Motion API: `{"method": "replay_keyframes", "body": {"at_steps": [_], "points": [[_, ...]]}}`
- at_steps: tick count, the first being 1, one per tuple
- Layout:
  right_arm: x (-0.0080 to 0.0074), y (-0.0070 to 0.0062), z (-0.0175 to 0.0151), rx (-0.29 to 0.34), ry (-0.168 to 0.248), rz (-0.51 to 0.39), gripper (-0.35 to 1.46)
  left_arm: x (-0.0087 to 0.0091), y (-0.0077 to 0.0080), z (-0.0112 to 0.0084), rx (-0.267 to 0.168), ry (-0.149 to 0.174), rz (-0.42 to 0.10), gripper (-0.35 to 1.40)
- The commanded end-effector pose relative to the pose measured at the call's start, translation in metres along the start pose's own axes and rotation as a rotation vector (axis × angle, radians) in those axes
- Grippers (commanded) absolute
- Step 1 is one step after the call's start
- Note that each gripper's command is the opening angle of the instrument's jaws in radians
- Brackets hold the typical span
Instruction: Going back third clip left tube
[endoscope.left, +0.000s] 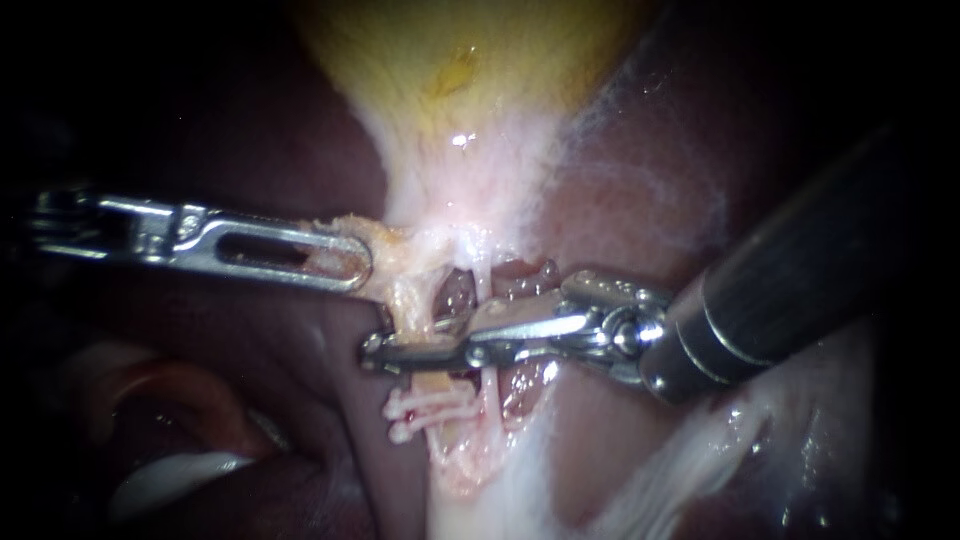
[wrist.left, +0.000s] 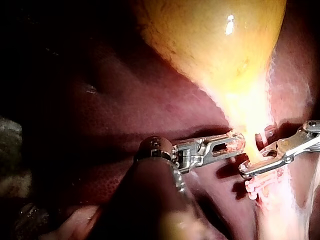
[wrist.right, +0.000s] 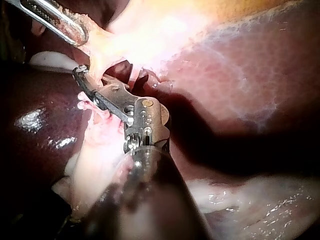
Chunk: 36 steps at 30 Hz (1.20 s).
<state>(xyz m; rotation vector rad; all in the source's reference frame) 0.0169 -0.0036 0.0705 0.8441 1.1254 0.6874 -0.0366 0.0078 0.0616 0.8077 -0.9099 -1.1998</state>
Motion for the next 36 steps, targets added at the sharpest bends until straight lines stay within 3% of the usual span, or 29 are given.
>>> {"method": "replay_keyframes", "body": {"at_steps": [1, 6, 9, 10, 12, 15, 25, 36], "points": [[0.0, 0.0, 0.0, 0.003, 0.004, -0.005, -0.35, 0.0, 0.0, 0.0, -0.001, 0.0, 0.0, -0.35], [0.0001, -0.0001, 0.0001, 0.009, 0.011, -0.064, -0.35, 0.0, -0.0001, 0.0, -0.001, 0.0, 0.0, -0.35], [0.0002, -0.0001, 0.0006, 0.015, 0.039, -0.152, 0.28, 0.0, -0.0001, 0.0, -0.001, 0.0, 0.0, -0.35], [0.0003, 0.0, 0.001, 0.015, 0.04, -0.199, 0.41, 0.0, -0.0001, 0.0, -0.001, 0.0, 0.0, -0.35], [0.0005, 0.0001, 0.0017, 0.012, 0.038, -0.24, 0.49, 0.0, -0.0001, -0.0001, -0.001, 0.0, 0.0, -0.35], [0.0002, -0.0001, 0.002, 0.001, 0.037, -0.307, 0.5, 0.0, -0.0001, -0.0001, -0.001, 0.0, 0.0, -0.35], [-0.0007, -0.0006, 0.0004, 0.01, 0.029, -0.381, 0.5, 0.0001, -0.0001, -0.0001, -0.001, 0.0, 0.0, -0.35], [-0.0014, 0.0001, -0.0052, -0.013, 0.032, -0.443, 0.5, 0.0001, 0.0, -0.0003, 0.0, 0.001, 0.001, -0.35]]}}
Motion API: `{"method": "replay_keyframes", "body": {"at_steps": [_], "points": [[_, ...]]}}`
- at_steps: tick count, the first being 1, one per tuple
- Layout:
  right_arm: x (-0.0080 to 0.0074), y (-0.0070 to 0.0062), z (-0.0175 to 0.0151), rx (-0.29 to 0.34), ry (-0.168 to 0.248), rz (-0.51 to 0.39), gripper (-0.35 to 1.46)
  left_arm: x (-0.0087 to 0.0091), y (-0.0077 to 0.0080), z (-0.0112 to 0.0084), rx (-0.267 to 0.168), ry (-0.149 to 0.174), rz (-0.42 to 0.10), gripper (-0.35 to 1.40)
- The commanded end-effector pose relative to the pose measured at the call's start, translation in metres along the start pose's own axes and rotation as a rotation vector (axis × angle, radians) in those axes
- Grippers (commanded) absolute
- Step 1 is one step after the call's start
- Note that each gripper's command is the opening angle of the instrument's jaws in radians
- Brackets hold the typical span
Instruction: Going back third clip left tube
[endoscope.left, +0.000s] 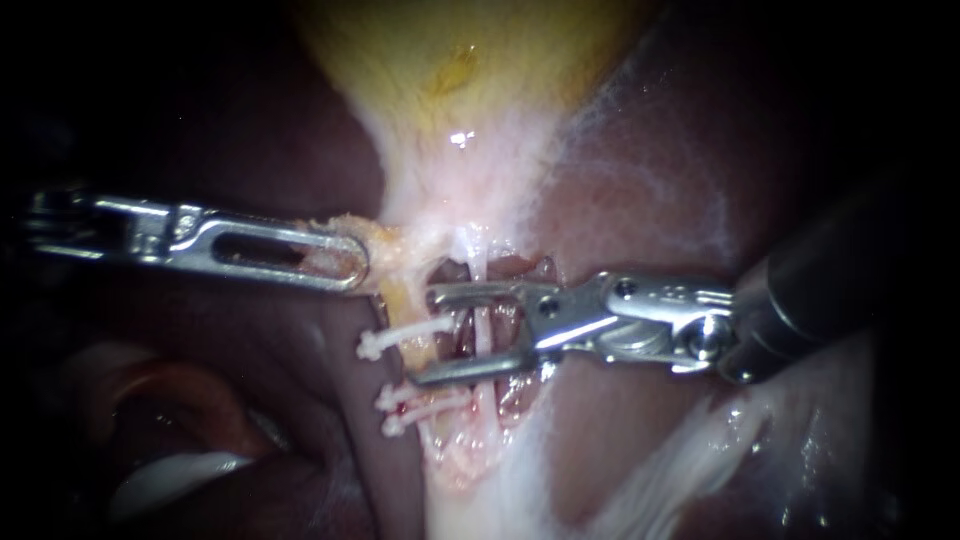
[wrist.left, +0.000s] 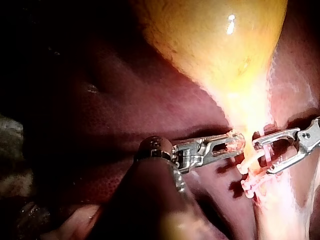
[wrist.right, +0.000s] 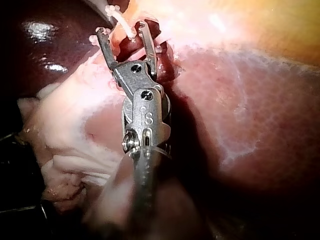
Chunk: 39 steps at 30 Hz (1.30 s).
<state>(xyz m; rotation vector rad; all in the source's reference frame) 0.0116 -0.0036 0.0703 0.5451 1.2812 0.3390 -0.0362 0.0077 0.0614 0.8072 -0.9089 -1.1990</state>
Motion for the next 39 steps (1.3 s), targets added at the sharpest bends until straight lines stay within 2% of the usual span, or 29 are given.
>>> {"method": "replay_keyframes", "body": {"at_steps": [1, 5, 9, 13, 16, 23, 33, 39], "points": [[0.0, 0.0, -0.0007, -0.001, 0.0, -0.004, 0.5, 0.0, 0.0, 0.0, 0.001, 0.0, 0.0, -0.35], [0.0003, -0.0001, -0.004, 0.006, -0.001, -0.032, 0.5, 0.0, 0.0, 0.0, 0.001, 0.0, 0.0, -0.35], [0.0015, -0.001, -0.0077, 0.025, 0.001, -0.058, 0.5, 0.0, 0.0, 0.0, 0.001, 0.0, 0.0, -0.35], [0.0024, -0.0017, -0.0105, 0.033, 0.001, -0.079, 0.5, 0.0, 0.0001, 0.0, 0.001, 0.0, 0.0, -0.35], [0.0027, -0.0016, -0.0117, 0.031, 0.001, -0.091, 0.5, 0.0, 0.0001, 0.0, 0.001, 0.0, 0.0, -0.35], [0.0029, -0.0016, -0.0124, 0.032, 0.001, -0.107, 0.5, 0.0001, 0.0003, 0.0007, -0.002, -0.003, 0.002, -0.35], [0.0031, -0.0015, -0.0129, 0.03, 0.001, -0.11, 0.5, -0.0001, 0.002, 0.0051, -0.002, -0.009, 0.008, -0.35], [0.0035, -0.0014, -0.0135, 0.026, 0.0, -0.117, 0.5, 0.0001, 0.003, 0.0072, -0.005, 0.003, 0.012, -0.35]]}}
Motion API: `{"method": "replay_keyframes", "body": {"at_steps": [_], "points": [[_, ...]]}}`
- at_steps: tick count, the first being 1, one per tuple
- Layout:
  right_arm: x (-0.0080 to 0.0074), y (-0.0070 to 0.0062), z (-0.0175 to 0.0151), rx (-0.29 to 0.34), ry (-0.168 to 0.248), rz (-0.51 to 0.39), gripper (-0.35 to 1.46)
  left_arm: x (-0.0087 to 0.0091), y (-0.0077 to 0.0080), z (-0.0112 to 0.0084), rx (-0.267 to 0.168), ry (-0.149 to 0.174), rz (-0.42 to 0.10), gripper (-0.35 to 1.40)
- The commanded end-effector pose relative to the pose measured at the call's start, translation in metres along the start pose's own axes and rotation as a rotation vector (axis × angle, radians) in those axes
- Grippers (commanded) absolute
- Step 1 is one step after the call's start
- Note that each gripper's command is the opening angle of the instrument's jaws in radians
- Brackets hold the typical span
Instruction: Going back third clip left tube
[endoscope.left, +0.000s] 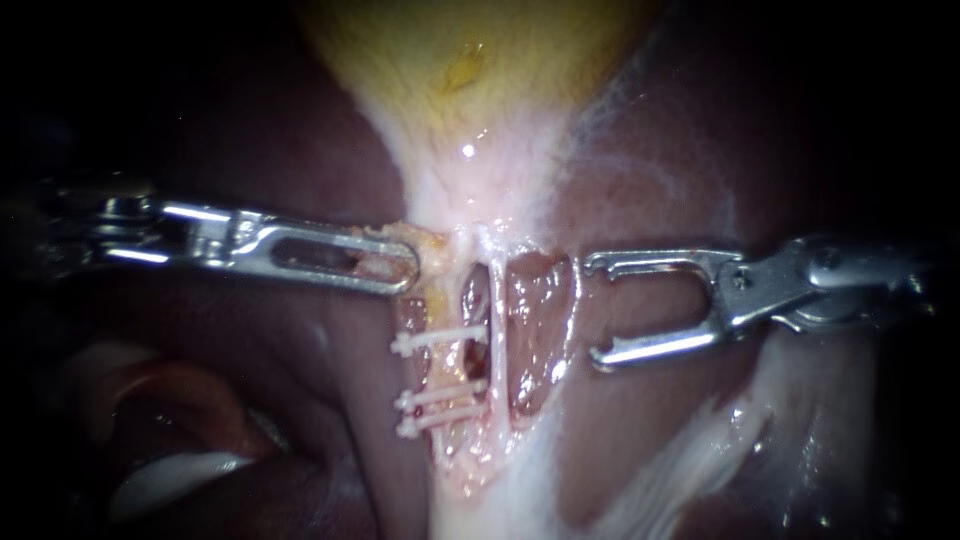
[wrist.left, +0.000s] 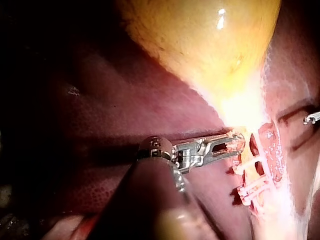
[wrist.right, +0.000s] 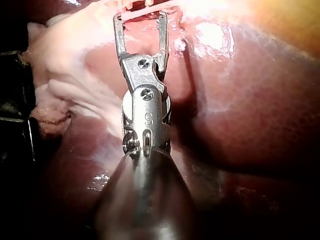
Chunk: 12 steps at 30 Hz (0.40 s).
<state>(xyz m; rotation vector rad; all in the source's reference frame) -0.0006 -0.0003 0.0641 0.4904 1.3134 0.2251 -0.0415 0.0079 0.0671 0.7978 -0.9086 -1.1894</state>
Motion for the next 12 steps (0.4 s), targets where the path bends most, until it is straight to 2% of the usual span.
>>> {"method": "replay_keyframes", "body": {"at_steps": [1, 12], "points": [[0.0001, 0.0, 0.0, -0.001, 0.0, 0.0, 0.5, 0.0001, 0.0001, 0.0001, -0.001, 0.002, 0.001, -0.35], [0.0002, 0.0, -0.0002, -0.001, 0.0, 0.002, 0.5, 0.0, 0.0003, -0.0001, 0.0, 0.003, 0.001, -0.35]]}}
